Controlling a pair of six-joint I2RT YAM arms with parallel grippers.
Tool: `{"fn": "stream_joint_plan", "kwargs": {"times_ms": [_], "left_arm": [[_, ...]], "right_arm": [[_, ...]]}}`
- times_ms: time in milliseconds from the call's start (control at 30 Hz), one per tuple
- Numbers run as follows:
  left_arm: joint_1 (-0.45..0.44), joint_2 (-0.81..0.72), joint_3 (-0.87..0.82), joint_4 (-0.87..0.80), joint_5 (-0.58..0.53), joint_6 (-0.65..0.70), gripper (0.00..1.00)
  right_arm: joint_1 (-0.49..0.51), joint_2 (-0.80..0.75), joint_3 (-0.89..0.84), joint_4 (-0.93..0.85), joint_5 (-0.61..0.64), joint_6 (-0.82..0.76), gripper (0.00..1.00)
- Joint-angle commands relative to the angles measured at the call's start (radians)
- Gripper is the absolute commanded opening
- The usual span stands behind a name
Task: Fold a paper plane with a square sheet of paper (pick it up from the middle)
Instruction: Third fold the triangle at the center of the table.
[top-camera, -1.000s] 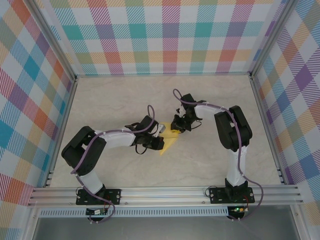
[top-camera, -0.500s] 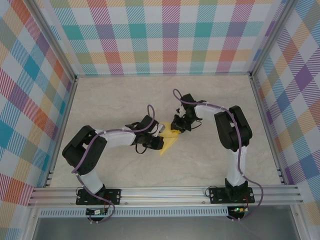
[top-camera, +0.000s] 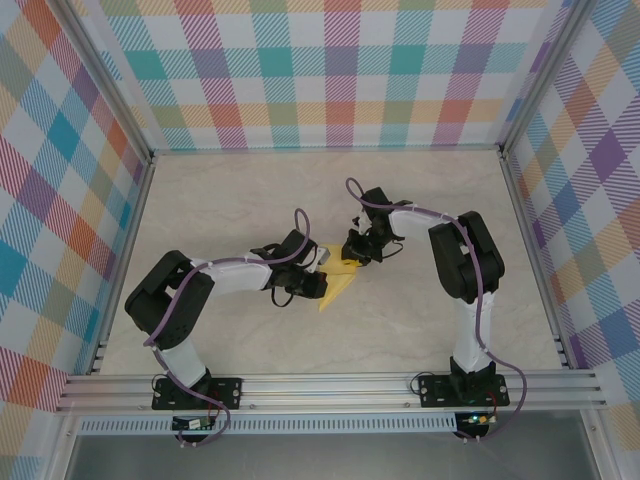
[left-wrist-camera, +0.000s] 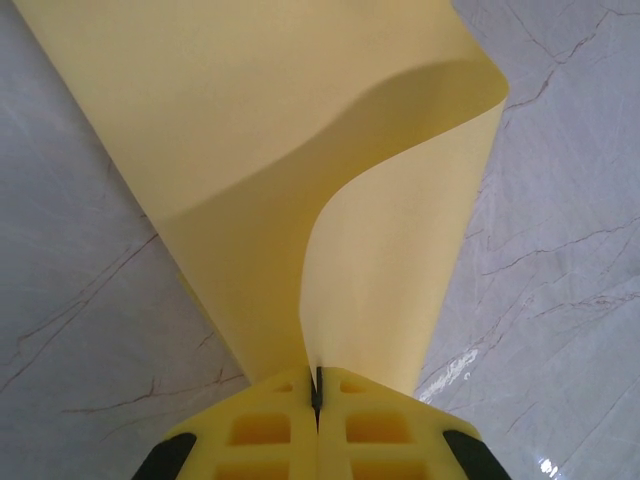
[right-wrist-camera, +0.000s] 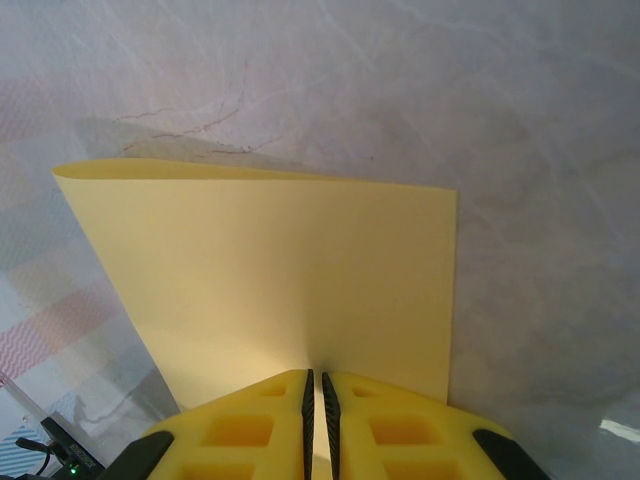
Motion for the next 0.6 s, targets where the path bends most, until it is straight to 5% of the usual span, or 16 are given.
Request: {"fn": "stream_joint_plan", "kwargs": {"times_ms": [0, 567], "left_arm": [[0.015, 0.007, 0.02, -0.023, -0.003, 0.007, 0.02], [0.015, -0.003, -0.002, -0.011, 0.006, -0.025, 0.04]], "right_arm": [[0.008, 0.041, -0.005, -0.069, 0.068, -0.018, 0.16], [0.008, 0.04, -0.004, -0.074, 0.071, -0.018, 0.15]]}}
